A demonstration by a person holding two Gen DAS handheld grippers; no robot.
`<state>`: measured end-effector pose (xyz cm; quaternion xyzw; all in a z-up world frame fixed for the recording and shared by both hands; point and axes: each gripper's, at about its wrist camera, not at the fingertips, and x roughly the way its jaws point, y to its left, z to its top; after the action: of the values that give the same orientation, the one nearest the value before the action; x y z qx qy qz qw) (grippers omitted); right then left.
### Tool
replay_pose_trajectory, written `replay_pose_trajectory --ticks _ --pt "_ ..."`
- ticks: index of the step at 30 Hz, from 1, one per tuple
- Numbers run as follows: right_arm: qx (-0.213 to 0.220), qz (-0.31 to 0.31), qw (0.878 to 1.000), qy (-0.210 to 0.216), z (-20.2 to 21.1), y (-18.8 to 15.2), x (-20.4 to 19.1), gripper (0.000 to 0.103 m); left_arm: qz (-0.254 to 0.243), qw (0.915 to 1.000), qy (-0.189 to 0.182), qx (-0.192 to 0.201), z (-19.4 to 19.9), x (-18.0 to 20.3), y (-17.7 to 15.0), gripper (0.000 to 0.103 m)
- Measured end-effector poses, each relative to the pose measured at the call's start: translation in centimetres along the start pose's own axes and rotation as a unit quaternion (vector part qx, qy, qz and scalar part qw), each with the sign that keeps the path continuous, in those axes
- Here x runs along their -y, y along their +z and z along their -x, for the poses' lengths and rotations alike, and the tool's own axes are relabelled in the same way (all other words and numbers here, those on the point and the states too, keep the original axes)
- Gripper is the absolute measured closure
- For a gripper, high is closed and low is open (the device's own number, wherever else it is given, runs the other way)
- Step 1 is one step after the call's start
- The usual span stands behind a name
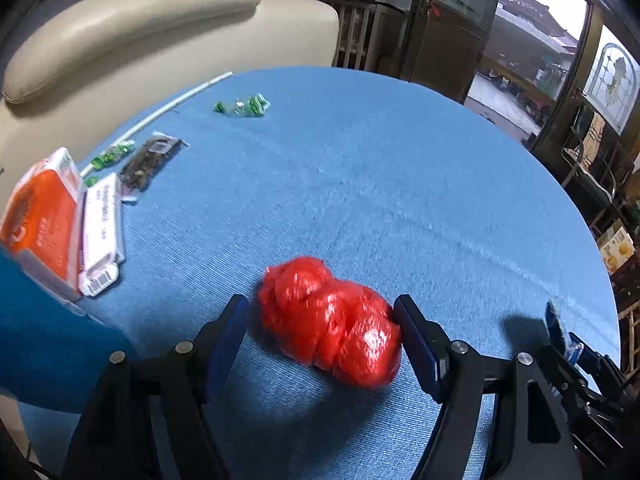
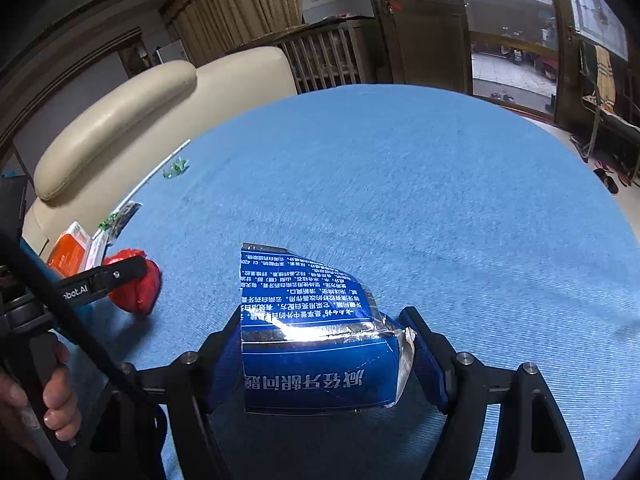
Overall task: Collect trash
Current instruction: 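Grasp the red plastic bag with the left tool while the right tool holds the carton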
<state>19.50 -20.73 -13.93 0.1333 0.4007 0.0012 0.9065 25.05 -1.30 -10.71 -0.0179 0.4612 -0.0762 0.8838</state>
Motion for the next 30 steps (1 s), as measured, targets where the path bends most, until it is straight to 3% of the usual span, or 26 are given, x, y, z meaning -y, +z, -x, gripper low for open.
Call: replay_pose_trajectory --ticks 8,13,19,30 --pt "-0.001 0.001 1.0 0.001 0.0 0.2 0.1 0.026 -0.001 0.9997 -0.015 -0.016 -1.0 -0.1 -0.5 0.029" --pt "-0.001 0.0 1.0 0.001 0.1 0.2 0.1 0.026 -0.012 0.9998 -0.011 -0.009 -0.8 0.2 -0.8 0.039" --pt "0.004 -0.002 1.0 0.003 0.7 0.4 0.3 0.026 -0.022 0.9996 -0.017 -0.006 -0.2 0.6 -1.3 0.044" --pt "0.028 -0.006 1.0 0.012 3.8 0.6 0.4 0.026 -0.044 0.9988 -0.019 0.009 3.8 2.3 -2.8 0.045"
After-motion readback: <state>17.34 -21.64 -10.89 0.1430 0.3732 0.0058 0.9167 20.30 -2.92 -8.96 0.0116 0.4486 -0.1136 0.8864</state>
